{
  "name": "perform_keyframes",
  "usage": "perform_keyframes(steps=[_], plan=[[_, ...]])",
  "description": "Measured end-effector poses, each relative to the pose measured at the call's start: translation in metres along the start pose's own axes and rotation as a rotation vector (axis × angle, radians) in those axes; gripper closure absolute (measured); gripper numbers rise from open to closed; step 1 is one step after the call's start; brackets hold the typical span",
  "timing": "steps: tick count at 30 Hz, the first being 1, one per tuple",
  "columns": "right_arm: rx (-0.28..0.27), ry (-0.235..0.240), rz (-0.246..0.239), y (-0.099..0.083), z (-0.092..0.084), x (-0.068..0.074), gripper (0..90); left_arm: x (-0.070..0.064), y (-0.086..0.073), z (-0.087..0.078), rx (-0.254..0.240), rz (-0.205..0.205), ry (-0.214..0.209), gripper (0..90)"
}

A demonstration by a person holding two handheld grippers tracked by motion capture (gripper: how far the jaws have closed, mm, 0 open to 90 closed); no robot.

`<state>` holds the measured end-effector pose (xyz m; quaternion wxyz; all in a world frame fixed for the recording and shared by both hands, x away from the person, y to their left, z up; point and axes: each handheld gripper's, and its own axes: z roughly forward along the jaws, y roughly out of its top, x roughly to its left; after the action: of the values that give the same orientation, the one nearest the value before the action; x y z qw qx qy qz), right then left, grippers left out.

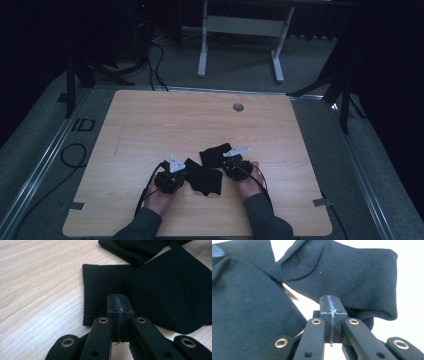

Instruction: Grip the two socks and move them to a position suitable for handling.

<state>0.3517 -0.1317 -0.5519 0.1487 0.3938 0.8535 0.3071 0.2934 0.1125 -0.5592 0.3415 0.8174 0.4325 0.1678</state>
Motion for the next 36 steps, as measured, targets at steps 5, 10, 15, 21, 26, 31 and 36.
perform_keyframes(steps=[5, 10, 15, 21, 26, 31, 36], plan=[[0.001, 0.004, 0.008, 0.003, 0.002, -0.001, 90.0, 0.0, -0.006, -0.007, 0.011, -0.013, -0.031, 90.0], [0.007, 0.01, 0.0, 0.005, 0.001, 0.003, 87.5, -0.006, -0.008, -0.01, 0.017, -0.009, -0.057, 89.9], [-0.037, 0.034, -0.031, 0.009, -0.015, 0.018, 83.4, -0.008, -0.008, -0.011, 0.003, 0.002, -0.066, 89.3], [-0.054, 0.098, -0.066, 0.014, -0.025, 0.038, 80.0, -0.007, -0.007, -0.016, -0.034, 0.002, -0.054, 88.9], [-0.04, 0.158, -0.1, 0.015, -0.022, 0.059, 76.0, -0.003, -0.007, -0.017, -0.039, -0.008, -0.027, 89.0], [-0.026, 0.204, -0.114, 0.018, -0.017, 0.073, 70.2, 0.001, -0.007, -0.015, -0.033, -0.014, -0.008, 89.2], [-0.007, 0.231, -0.114, 0.021, -0.011, 0.083, 59.4, 0.005, -0.008, -0.011, -0.017, -0.036, -0.021, 89.4]])
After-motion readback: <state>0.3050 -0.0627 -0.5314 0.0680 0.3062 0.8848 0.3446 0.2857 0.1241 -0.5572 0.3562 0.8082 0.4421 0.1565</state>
